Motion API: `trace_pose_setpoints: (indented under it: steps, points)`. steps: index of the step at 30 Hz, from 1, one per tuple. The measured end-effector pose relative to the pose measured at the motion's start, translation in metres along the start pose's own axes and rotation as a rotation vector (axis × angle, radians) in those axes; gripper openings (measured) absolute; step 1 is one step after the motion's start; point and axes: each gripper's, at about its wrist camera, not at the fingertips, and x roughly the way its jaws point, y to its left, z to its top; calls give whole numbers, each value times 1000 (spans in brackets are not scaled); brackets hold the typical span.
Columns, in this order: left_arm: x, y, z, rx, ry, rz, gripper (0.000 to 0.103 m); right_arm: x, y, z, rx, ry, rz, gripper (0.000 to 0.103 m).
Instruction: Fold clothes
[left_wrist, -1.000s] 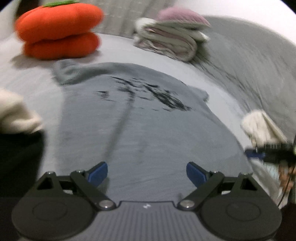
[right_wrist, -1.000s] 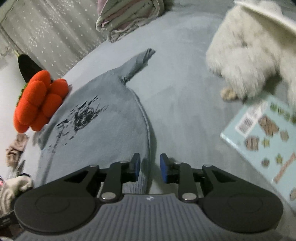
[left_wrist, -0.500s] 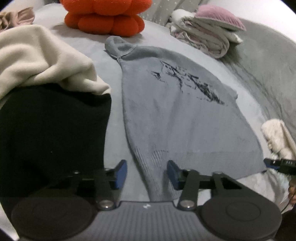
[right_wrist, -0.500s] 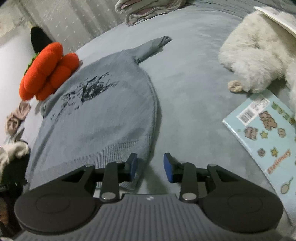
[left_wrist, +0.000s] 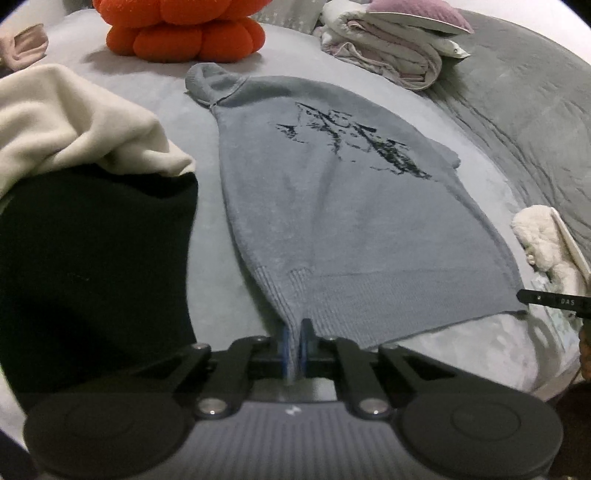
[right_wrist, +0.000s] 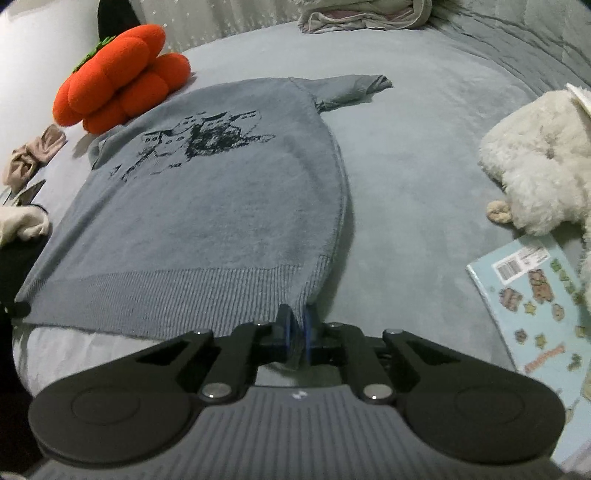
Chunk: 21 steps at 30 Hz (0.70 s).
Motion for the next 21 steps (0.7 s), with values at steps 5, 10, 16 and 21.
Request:
trace_pose_setpoints:
  steps: [5, 10, 16, 21]
  points:
    - [5, 0, 2, 19, 40, 5, 6, 1, 4, 4, -60, 76, -21, 6]
    - [14, 0, 4, 43, 81, 21, 13, 12, 2, 20, -69, 115, -11, 19]
    - [3, -5, 22, 77, 66, 70, 73, 15, -5, 47, -50, 100, 16, 58]
    - [5, -13, 51, 78, 15, 79, 83, 18, -11, 69, -34, 87, 38, 65]
